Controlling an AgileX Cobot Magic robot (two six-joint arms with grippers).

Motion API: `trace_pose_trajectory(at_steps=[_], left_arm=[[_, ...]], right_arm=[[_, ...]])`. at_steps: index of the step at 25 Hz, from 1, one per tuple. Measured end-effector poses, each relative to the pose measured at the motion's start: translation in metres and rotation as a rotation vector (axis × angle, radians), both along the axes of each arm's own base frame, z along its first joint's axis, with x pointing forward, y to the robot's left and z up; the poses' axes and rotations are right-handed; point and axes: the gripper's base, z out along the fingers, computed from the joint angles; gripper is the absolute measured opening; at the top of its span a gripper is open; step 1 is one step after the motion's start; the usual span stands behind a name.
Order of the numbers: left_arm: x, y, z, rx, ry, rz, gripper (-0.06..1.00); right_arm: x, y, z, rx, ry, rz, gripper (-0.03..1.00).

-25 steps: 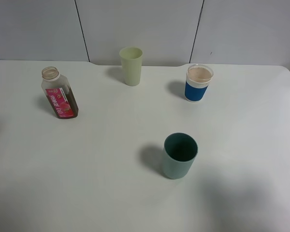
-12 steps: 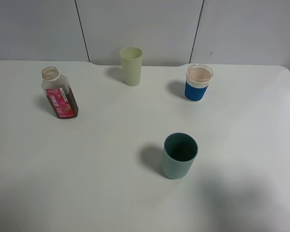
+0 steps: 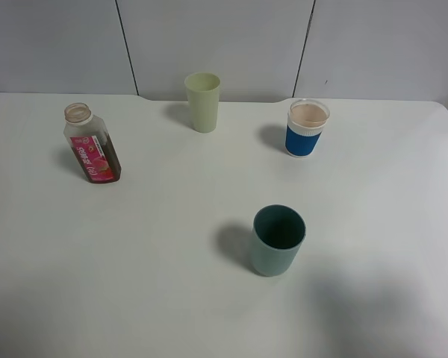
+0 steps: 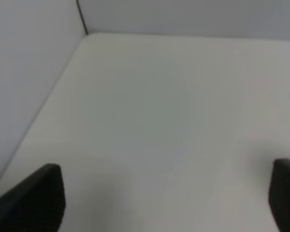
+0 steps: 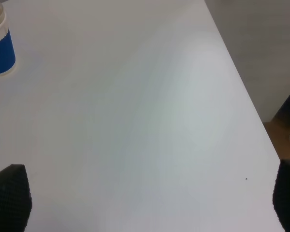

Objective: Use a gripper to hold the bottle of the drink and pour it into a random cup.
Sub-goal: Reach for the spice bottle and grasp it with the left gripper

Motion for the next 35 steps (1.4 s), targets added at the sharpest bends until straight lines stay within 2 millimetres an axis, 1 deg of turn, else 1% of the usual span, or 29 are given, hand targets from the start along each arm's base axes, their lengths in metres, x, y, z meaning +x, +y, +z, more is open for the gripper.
trace_pose_trajectory(at_steps=[2,8,11,15,18,27,29,31,33,35], left_arm=[[0.005,0.002,-0.012,-0.015,0.024,-0.035,0.80],[0.011,0.012,-0.037,-0.081,0.037,-0.103,0.80],[0.011,0.019,-0.042,-0.099,0.000,-0.129,0.80],[0.005,0.035,-0.047,-0.105,-0.093,-0.156,0.79],[0.001,0.045,-0.055,-0.143,-0.156,-0.174,0.76],[0.012,0.050,-0.097,-0.265,-0.077,-0.289,0.74],[0.012,0.049,-0.101,-0.281,-0.066,-0.303,0.72],[0.012,0.048,-0.102,-0.296,-0.060,-0.312,0.67],[0.015,0.049,-0.101,-0.303,-0.064,-0.326,0.62],[0.020,0.052,-0.098,-0.306,-0.071,-0.352,0.61]], right_arm=[[0.000,0.000,0.000,0.000,0.000,0.000,1.00],[0.000,0.000,0.000,0.000,0.000,0.000,1.00],[0.000,0.000,0.000,0.000,0.000,0.000,1.00],[0.000,0.000,0.000,0.000,0.000,0.000,1.00],[0.000,0.000,0.000,0.000,0.000,0.000,1.00],[0.000,0.000,0.000,0.000,0.000,0.000,1.00],[0.000,0.000,0.000,0.000,0.000,0.000,1.00],[0.000,0.000,0.000,0.000,0.000,0.000,1.00],[0.000,0.000,0.000,0.000,0.000,0.000,1.00],[0.000,0.000,0.000,0.000,0.000,0.000,1.00]])
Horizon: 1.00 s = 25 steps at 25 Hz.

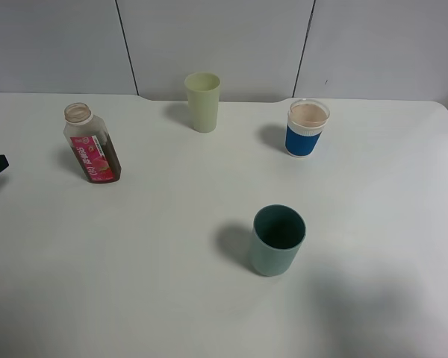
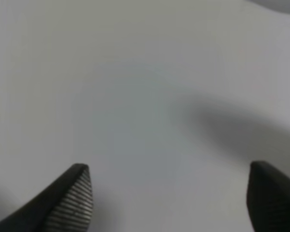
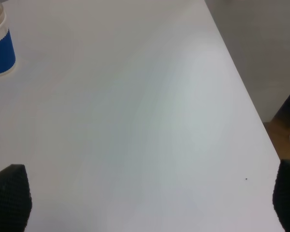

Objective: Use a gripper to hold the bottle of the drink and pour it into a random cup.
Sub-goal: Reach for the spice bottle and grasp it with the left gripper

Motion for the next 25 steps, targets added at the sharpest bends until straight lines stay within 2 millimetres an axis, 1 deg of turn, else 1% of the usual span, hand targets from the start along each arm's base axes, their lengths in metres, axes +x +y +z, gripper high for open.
trace_pose_trajectory(at_steps=[5,9,15,18,25], left_arm=[[0.019,0.005,0.009,-0.036,-0.020,-0.064,0.60],[0.031,-0.002,0.007,-0.066,-0.012,-0.113,0.60],[0.050,-0.018,0.002,-0.087,0.002,-0.214,0.58],[0.054,-0.024,0.001,-0.086,0.007,-0.251,0.56],[0.050,-0.032,-0.002,-0.098,0.047,-0.337,0.56]], right_arm=[[0.000,0.000,0.000,0.000,0.000,0.000,1.00],[0.000,0.000,0.000,0.000,0.000,0.000,1.00],[0.000,0.000,0.000,0.000,0.000,0.000,1.00],[0.000,0.000,0.000,0.000,0.000,0.000,1.00],[0.000,0.000,0.000,0.000,0.000,0.000,1.00]])
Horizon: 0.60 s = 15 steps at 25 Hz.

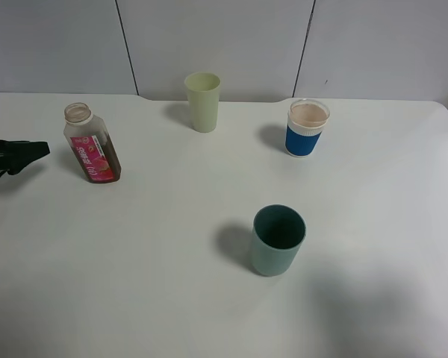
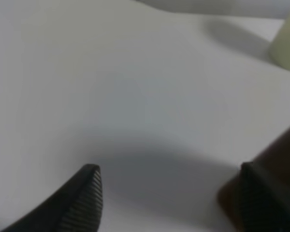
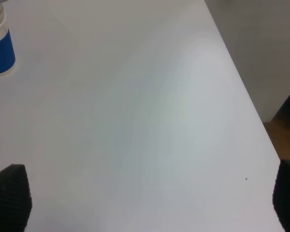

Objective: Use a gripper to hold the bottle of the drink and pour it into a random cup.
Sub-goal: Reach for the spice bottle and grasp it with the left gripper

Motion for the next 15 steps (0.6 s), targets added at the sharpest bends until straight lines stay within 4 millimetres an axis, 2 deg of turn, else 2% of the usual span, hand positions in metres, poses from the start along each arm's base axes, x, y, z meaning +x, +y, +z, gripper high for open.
trace_pose_trajectory(at_steps=[7,15], left_arm=[[0.002,-0.021,0.001,0.012,0.009,-0.118,0.56],[0.002,-0.022,0.004,0.024,-0.001,-0.131,0.56]], right_arm=[[0.000,0.000,0.000,0.000,0.000,0.000,1.00],[0.000,0.000,0.000,0.000,0.000,0.000,1.00]])
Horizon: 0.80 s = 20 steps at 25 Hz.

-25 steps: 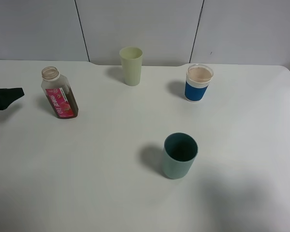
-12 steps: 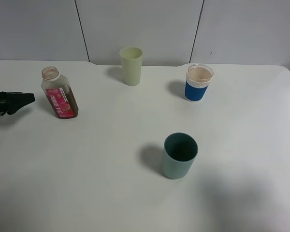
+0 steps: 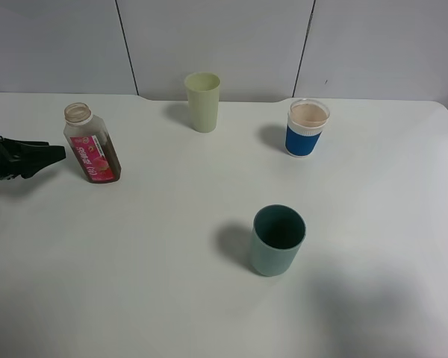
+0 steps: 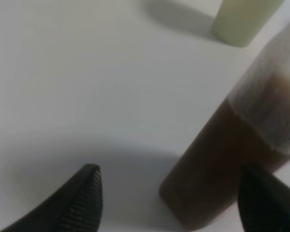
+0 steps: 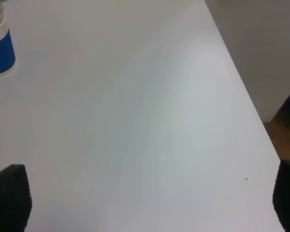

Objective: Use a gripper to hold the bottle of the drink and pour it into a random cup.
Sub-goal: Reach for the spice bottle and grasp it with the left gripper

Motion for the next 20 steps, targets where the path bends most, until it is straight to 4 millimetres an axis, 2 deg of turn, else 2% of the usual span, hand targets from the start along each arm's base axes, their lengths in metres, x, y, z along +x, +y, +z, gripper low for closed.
trace_pose_trajectory(at_steps=[5,12,20], left_arm=[[-0.001,-0.003,0.003,0.016,-0.007,-0.034,0.57],[0.001,-0.011,0.006,0.020,-0.019,-0.059,0.75],[0.002,-0.011,0.007,0.016,-0.017,-0.052,0.79]], right_arm=[[0.000,0.000,0.000,0.000,0.000,0.000,1.00],[0.000,0.000,0.000,0.000,0.000,0.000,1.00],[0.000,0.000,0.000,0.000,0.000,0.000,1.00]])
